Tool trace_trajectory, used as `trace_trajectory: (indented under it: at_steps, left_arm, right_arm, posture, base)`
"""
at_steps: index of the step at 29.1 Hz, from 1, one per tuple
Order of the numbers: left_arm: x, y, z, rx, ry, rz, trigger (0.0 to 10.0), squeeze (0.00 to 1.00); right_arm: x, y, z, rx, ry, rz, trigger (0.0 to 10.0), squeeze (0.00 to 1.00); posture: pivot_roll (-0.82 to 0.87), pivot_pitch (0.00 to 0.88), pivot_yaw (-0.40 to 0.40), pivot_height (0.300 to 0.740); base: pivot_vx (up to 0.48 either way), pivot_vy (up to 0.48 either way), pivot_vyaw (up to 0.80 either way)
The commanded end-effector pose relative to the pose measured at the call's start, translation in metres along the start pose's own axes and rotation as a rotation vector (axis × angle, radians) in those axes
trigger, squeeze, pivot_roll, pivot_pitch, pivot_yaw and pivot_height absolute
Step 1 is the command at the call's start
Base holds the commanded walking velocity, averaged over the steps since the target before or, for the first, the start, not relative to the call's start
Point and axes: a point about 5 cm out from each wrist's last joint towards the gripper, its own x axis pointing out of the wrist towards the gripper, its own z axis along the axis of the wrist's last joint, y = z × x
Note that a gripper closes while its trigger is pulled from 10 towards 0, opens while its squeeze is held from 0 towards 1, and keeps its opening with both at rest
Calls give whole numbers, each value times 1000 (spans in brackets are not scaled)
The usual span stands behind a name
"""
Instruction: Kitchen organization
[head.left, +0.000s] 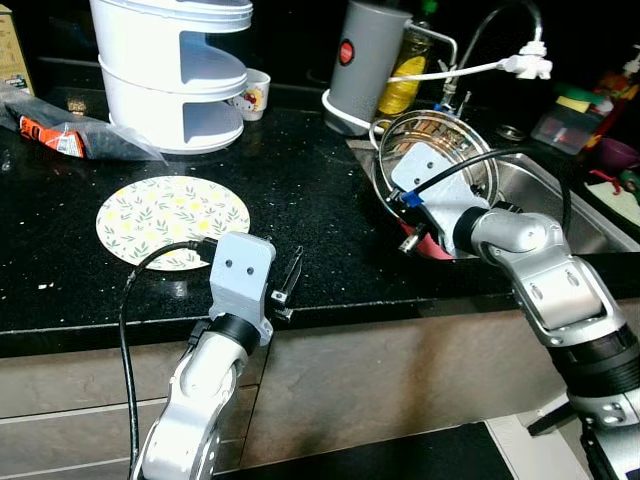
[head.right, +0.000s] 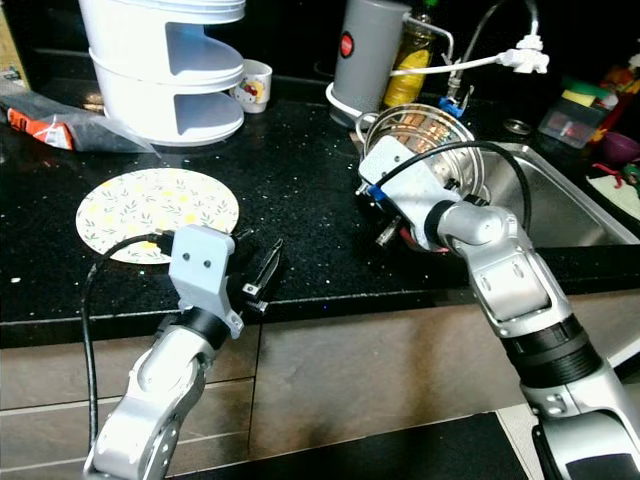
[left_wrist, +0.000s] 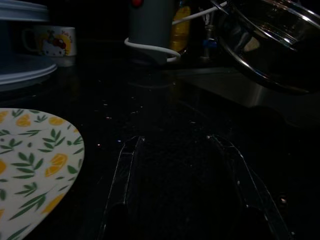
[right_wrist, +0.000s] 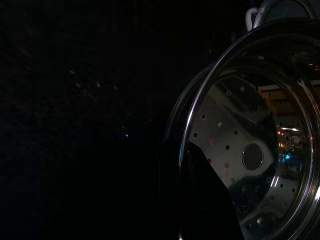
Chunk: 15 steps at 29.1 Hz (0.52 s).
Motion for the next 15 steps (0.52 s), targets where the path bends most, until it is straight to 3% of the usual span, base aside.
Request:
trace_trajectory:
  at_steps: [1, 15]
  left_arm:
    - [1, -2, -3, -10, 12, -6, 10000, 0]
    - [19, 16, 37, -1, -128, 59, 10000, 0]
  right_arm:
    - [-1, -5, 4, -34, -12, -41, 10000, 0]
    - [1, -2, 3, -35, -13, -33, 10000, 0]
  posture:
    - [130, 0, -191, 740]
    - [128, 0, -190, 740]
  base:
    - [0, -341, 0]
    - [0, -367, 0]
